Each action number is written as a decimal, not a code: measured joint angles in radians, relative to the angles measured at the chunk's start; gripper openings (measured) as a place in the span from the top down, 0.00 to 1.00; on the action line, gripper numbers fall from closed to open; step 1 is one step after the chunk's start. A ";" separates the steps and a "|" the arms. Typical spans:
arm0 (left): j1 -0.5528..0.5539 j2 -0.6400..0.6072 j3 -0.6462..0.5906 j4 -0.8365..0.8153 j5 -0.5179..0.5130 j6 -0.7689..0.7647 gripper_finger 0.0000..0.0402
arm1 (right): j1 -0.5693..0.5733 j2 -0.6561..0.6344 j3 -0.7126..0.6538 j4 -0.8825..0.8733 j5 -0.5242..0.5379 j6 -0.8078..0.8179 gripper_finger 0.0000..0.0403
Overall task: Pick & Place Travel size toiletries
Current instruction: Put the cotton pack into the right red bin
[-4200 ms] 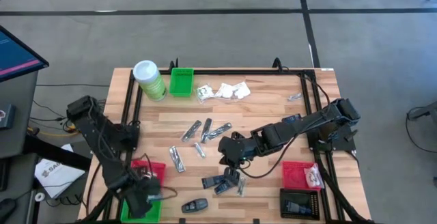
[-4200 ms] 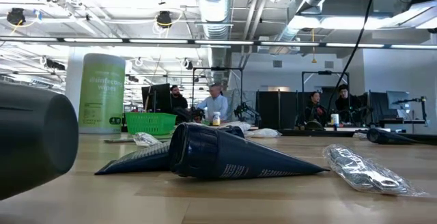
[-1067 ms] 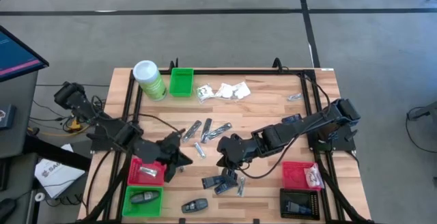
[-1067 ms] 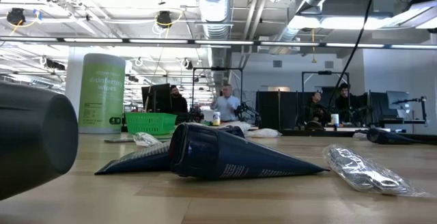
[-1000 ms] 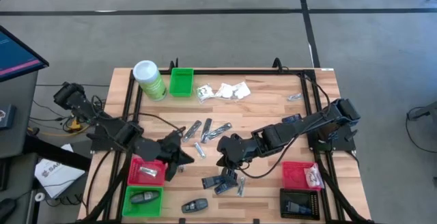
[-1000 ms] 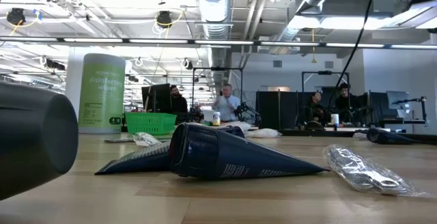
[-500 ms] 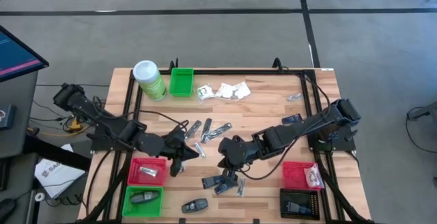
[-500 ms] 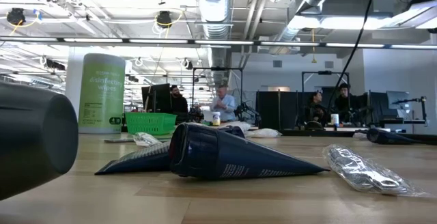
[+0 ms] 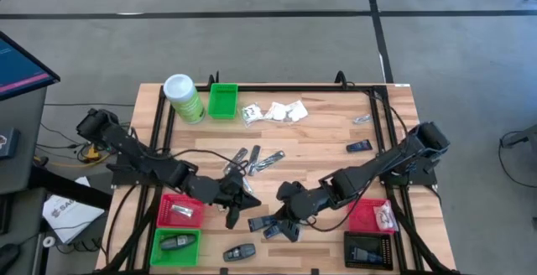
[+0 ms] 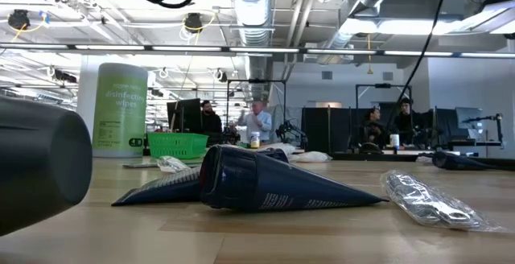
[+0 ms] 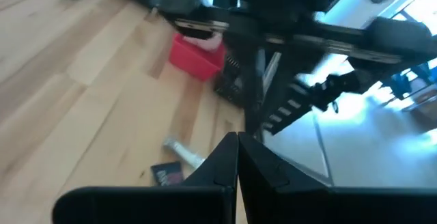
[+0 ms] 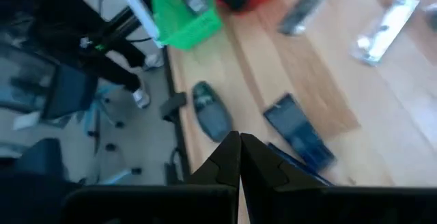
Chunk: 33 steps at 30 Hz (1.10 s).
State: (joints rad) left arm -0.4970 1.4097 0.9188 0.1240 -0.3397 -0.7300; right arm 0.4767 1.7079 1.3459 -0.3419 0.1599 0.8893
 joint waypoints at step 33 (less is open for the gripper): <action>0.440 0.022 0.000 0.319 0.375 -0.105 0.81 | -0.739 -0.551 -0.600 0.740 -0.759 0.101 0.99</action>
State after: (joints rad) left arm -0.0568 1.4315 0.9184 0.4434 0.0356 -0.8349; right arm -0.2620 1.1564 0.7460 0.3985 -0.5989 0.9905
